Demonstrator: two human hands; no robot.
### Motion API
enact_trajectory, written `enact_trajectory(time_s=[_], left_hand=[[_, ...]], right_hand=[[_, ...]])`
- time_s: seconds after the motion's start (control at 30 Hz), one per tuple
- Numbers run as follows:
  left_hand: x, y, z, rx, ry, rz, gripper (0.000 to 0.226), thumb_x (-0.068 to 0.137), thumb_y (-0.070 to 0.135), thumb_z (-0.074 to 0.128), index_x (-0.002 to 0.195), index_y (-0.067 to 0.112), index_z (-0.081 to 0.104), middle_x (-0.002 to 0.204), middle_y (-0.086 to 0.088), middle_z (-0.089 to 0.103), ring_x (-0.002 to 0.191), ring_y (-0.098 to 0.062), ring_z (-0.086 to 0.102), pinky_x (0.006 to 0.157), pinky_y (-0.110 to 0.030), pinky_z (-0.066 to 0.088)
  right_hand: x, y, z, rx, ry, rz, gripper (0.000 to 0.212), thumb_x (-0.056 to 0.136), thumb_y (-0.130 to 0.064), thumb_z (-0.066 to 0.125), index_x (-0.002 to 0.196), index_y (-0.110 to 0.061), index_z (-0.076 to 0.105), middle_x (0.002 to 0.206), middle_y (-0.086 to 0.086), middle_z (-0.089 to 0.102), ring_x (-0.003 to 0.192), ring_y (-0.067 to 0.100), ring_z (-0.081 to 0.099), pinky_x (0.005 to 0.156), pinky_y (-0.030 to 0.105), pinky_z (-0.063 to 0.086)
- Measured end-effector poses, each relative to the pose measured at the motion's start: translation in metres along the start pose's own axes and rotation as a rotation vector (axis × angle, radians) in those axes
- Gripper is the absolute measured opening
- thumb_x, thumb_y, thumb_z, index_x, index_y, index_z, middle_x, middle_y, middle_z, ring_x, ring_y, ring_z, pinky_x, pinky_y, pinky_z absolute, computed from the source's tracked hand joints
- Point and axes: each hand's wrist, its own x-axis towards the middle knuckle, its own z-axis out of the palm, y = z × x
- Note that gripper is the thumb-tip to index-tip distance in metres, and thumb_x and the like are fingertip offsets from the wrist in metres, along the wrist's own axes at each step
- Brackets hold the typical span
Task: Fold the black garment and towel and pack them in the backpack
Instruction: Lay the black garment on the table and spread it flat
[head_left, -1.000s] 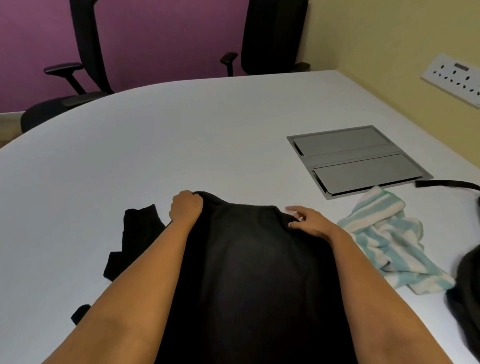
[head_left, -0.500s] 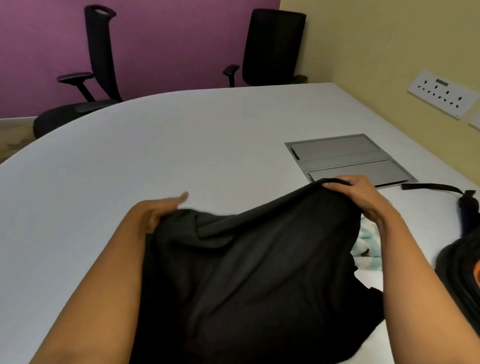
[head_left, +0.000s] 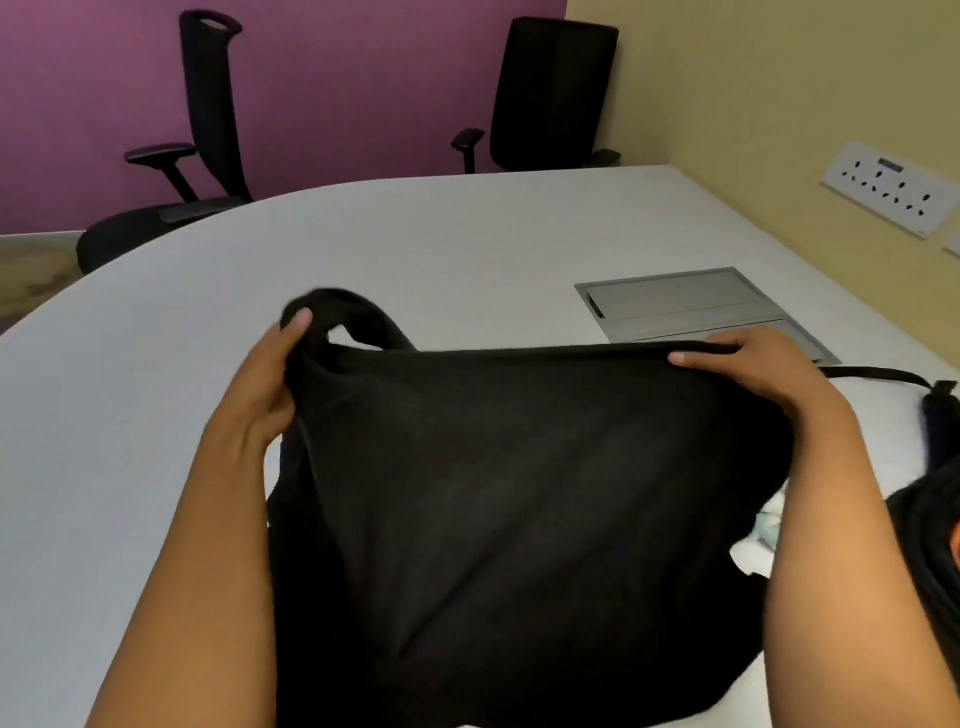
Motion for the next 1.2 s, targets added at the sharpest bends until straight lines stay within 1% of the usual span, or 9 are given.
enact_trajectory(time_s=[0.13,0.27,0.47,0.63,0.77,0.9,1.03,1.1,1.2], left_hand=[[0.035,-0.016,-0.009,0.117,0.168,0.173,0.039,0.093,0.016,0.055,0.131,0.021,0.053,0.128,0.003,0.059,0.114,-0.011,0.057,0.098,-0.026,0.046],[0.059,-0.064,-0.027,0.717,0.295,-0.001,0.062,0.091,0.034,0.058,0.147,0.024,0.031,0.147,-0.002,0.041,0.132,-0.025,0.041,0.112,-0.040,0.032],[-0.009,-0.133,-0.032,1.130,0.252,0.093,0.042,0.094,0.026,0.051,0.136,0.018,0.049,0.143,-0.007,0.047,0.131,-0.026,0.044,0.111,-0.045,0.031],[-0.075,-0.174,-0.036,1.514,0.152,0.129,0.047,0.099,0.034,0.039,0.144,0.021,0.038,0.154,-0.006,0.028,0.143,-0.022,0.024,0.116,-0.042,0.018],[-0.117,-0.183,-0.042,1.598,0.142,0.048,0.049,0.100,0.037,0.034,0.146,0.020,0.032,0.153,-0.006,0.031,0.142,-0.022,0.027,0.115,-0.043,0.022],[-0.144,-0.177,-0.035,1.615,0.248,-0.047,0.061,0.095,0.051,0.038,0.144,0.015,0.034,0.147,-0.010,0.039,0.135,-0.028,0.036,0.110,-0.047,0.028],[-0.162,-0.169,-0.028,1.621,0.342,-0.427,0.094,0.080,0.069,0.050,0.144,0.006,0.024,0.142,-0.018,0.040,0.129,-0.035,0.041,0.107,-0.050,0.032],[-0.166,-0.165,-0.024,1.670,0.310,-0.521,0.083,0.080,0.060,0.059,0.138,0.005,0.034,0.137,-0.017,0.044,0.127,-0.034,0.043,0.106,-0.049,0.032],[-0.167,-0.152,-0.021,1.648,0.281,-0.461,0.035,0.089,0.029,0.055,0.119,0.010,0.054,0.121,-0.012,0.054,0.115,-0.030,0.050,0.101,-0.044,0.034]], right_hand=[[0.042,0.007,0.045,-0.096,0.347,-0.020,0.031,0.086,-0.038,0.065,0.109,-0.017,0.069,0.108,0.010,0.066,0.103,0.031,0.059,0.083,0.035,0.044],[0.051,0.043,0.103,-0.203,0.169,0.060,0.041,0.090,-0.021,0.058,0.131,-0.021,0.051,0.134,0.014,0.046,0.121,0.033,0.049,0.100,0.046,0.037],[-0.015,0.078,0.156,-0.338,0.191,0.109,0.055,0.092,-0.025,0.056,0.143,-0.022,0.036,0.148,0.009,0.034,0.137,0.026,0.033,0.110,0.046,0.028],[-0.084,0.106,0.180,-0.422,0.205,0.135,0.052,0.099,-0.034,0.040,0.148,-0.024,0.026,0.155,0.007,0.025,0.144,0.025,0.020,0.115,0.043,0.021],[-0.133,0.131,0.187,-0.415,0.280,0.232,0.049,0.100,-0.032,0.035,0.148,-0.021,0.029,0.153,0.011,0.030,0.142,0.030,0.023,0.113,0.046,0.021],[-0.163,0.140,0.183,-0.286,0.336,0.423,0.058,0.097,-0.030,0.047,0.147,-0.009,0.028,0.153,0.018,0.024,0.141,0.035,0.021,0.111,0.048,0.024],[-0.170,0.135,0.170,0.029,0.432,0.701,0.082,0.085,-0.025,0.067,0.148,-0.003,0.020,0.150,0.025,0.021,0.133,0.041,0.028,0.108,0.047,0.028],[-0.167,0.134,0.163,0.221,0.445,0.785,0.085,0.083,-0.016,0.070,0.147,-0.002,0.017,0.145,0.027,0.030,0.130,0.042,0.034,0.107,0.045,0.030],[-0.165,0.132,0.150,0.535,0.501,0.836,0.068,0.084,0.000,0.064,0.142,-0.001,0.029,0.137,0.027,0.043,0.122,0.043,0.046,0.101,0.046,0.040]])
